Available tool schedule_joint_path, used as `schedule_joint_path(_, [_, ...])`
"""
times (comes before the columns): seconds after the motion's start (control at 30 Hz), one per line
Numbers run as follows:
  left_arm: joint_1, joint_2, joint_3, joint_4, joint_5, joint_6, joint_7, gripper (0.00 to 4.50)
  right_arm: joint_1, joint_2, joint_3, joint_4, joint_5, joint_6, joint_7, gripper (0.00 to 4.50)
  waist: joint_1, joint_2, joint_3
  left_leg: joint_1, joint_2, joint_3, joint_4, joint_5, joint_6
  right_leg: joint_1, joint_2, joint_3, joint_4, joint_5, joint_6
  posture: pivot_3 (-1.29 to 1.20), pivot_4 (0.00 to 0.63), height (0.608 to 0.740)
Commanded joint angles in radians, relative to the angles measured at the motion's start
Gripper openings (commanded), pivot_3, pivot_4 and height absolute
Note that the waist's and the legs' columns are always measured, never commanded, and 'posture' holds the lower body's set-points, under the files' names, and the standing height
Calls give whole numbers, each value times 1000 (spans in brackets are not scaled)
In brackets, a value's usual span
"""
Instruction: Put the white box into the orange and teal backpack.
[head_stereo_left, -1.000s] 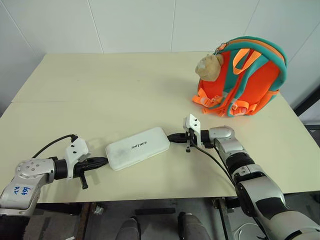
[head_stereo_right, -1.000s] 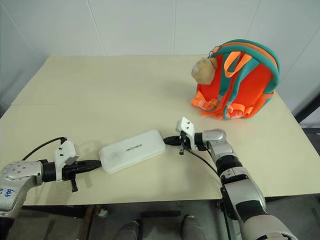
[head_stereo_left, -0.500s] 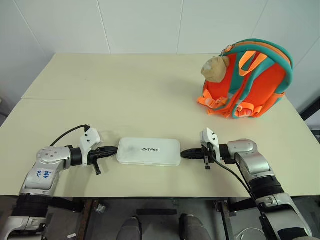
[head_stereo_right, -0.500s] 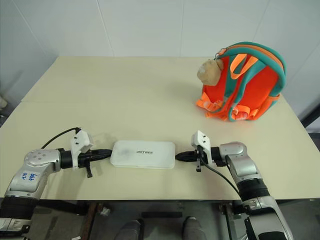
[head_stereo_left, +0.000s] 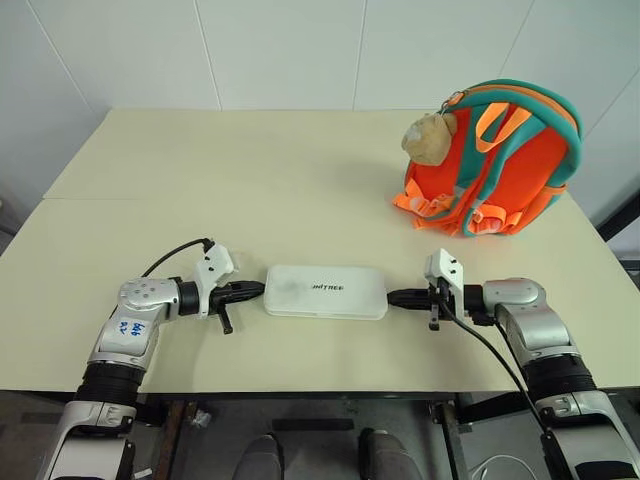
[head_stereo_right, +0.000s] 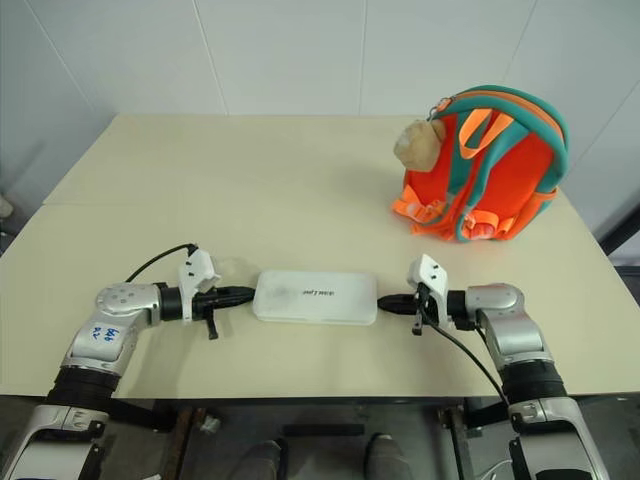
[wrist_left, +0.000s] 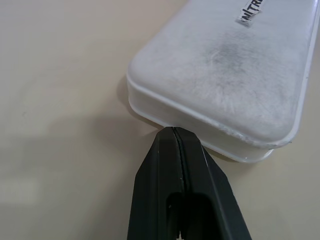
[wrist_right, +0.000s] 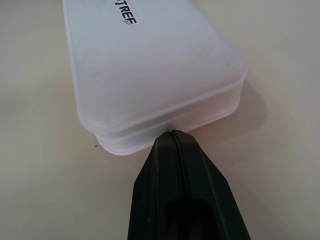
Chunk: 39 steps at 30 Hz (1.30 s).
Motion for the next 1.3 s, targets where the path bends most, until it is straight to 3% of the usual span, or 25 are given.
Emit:
schedule_joint_path(0.03, [-12, -27, -59, -51, -2, 14, -16, 13, -9, 6, 13, -40, 41, 21, 29, 0, 0, 0, 0, 0, 0, 0, 0, 0, 0, 0, 0, 0, 0, 0, 0, 0, 150, 740])
schedule_joint_path(0.07, [-12, -20, -54, -75, 0, 37, -6, 13, -8, -3, 18, -41, 37, 26, 37, 0, 0, 0, 0, 0, 0, 0, 0, 0, 0, 0, 0, 0, 0, 0, 0, 0, 150, 740])
schedule_joint_path(0.17, [-15, -9, -42, -106, 4, 84, 19, 603, -18, -12, 9, -28, 33, 29, 31, 592, -1, 0, 0, 0, 0, 0, 0, 0, 0, 0, 0, 0, 0, 0, 0, 0, 150, 740])
schedule_joint_path(0.43, [47, 72, 19, -169, -15, 182, 49, 2946, -77, -65, -13, 43, 7, 8, 13, 3215, -7, 0, 0, 0, 0, 0, -1, -1, 0, -1, 0, 0, -1, 0, 1, 0, 150, 740])
schedule_joint_path(0.57, [75, 115, 103, -196, -152, 393, 2, 4276, -87, -133, -13, 28, 25, 56, 74, 4500, -5, 0, 0, -1, 0, 0, -4, -1, 0, -3, 0, 0, 0, 0, 2, 0, 150, 740])
schedule_joint_path(0.6, [69, 125, 110, -186, -168, 434, -2, 4481, -86, -149, -8, 18, 27, 67, 90, 4500, -5, 0, 0, -1, 0, 0, -5, -1, 0, -4, 0, 0, 0, -1, 2, 0, 150, 740])
schedule_joint_path(0.77, [45, 158, 111, -173, -230, 543, -31, 4481, -77, -203, 21, -23, 30, 117, 149, 4500, -5, 0, 0, -1, 0, 0, -6, -2, 0, -5, 0, 0, 1, -1, 3, 0, 150, 740])
schedule_joint_path(0.9, [-70, 139, 127, -96, -355, 809, -39, 4481, -49, -251, 46, -128, 49, 209, 208, 4500, -2, -1, 1, -2, 0, 0, -5, -2, 0, -6, 0, 0, 2, -1, 4, 0, 150, 740])
schedule_joint_path(1.17, [-196, 124, 31, -2, -427, 1153, -17, 4481, -8, -239, 76, -247, 71, 300, 176, 4500, -5, -1, 1, -3, 0, 0, -5, -2, -1, -8, 0, 0, 4, -1, 5, 0, 150, 740])
schedule_joint_path(1.3, [-215, 123, -17, 10, -424, 1178, -20, 4481, -7, -217, 84, -273, 77, 318, 154, 4500, -5, -1, 1, -3, 0, 0, -5, -2, -1, -9, 0, 0, 5, -2, 5, 0, 150, 740])
